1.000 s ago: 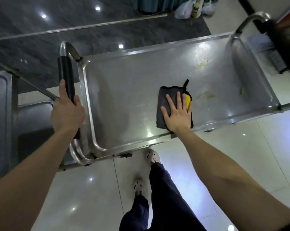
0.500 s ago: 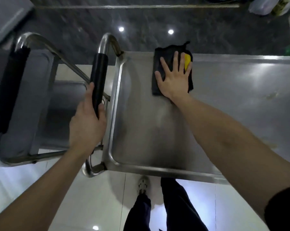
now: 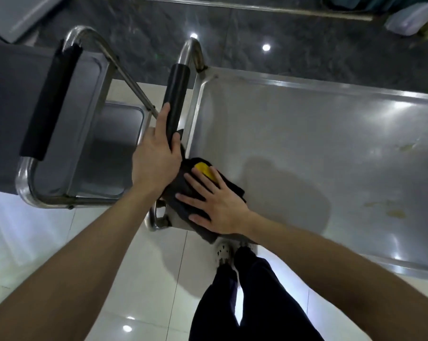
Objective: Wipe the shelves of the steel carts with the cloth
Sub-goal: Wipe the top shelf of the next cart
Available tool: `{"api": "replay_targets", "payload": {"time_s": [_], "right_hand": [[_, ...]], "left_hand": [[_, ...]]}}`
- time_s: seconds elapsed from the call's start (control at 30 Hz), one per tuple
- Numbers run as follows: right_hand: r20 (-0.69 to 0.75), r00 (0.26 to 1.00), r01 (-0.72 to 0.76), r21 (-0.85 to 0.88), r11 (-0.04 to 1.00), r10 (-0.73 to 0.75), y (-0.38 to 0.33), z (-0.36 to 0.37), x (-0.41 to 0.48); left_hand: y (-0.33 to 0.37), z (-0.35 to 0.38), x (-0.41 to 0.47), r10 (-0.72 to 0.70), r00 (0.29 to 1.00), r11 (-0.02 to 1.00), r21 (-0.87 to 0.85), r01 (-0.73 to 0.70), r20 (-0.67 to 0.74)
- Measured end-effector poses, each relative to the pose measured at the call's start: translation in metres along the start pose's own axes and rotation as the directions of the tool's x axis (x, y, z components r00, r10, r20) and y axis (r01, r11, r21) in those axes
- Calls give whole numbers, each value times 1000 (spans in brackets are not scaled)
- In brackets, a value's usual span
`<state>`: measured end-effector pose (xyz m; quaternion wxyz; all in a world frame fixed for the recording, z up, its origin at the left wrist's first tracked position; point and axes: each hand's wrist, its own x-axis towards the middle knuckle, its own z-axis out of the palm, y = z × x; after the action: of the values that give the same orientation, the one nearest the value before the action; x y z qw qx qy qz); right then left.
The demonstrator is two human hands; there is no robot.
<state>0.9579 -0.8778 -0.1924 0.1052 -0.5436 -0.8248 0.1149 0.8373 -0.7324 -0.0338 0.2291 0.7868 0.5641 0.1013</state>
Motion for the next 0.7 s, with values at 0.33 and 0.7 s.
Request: {"api": "replay_targets", "payload": {"time_s": [0.33,0.7], "right_hand": [[-131,925,-368,-77,927,356,218,-78,7],[-164,860,-502,-98,859,484,64,-35,8]], "left_hand": [[-9,6,4,-10,1000,1000,-16,10,-6],[-5,3,4,18,1000,1000,-12,-18,2]]}}
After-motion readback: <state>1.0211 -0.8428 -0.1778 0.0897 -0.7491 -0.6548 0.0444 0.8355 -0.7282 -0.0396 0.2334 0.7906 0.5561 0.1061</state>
